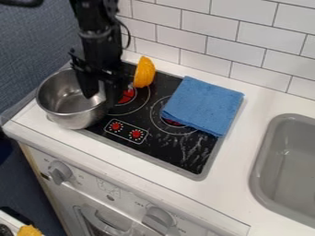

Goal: Move the silver pot and put t in the bottom corner of the left side of the burner

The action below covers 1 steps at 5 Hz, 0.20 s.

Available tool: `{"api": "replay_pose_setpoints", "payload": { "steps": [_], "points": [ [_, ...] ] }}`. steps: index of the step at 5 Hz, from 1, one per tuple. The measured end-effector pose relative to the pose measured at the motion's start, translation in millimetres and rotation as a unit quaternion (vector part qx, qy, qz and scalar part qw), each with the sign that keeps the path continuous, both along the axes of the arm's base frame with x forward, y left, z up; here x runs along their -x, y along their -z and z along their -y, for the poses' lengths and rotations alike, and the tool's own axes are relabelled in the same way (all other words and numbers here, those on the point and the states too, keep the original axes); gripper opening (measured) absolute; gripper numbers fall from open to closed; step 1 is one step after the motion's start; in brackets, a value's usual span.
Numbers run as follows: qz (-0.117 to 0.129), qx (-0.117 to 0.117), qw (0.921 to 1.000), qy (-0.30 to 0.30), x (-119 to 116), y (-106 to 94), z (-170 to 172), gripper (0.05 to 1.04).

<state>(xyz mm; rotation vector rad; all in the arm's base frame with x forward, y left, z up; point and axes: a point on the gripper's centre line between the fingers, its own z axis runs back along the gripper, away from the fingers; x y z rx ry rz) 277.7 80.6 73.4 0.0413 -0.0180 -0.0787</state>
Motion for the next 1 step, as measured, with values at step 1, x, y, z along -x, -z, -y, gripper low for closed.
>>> {"api": "replay_pose_setpoints", "payload": {
  "steps": [1],
  "points": [
    [-0.004,0.004,1.0000,-0.003,2.9,-11.4,6.5,1.011]
  ]
}}
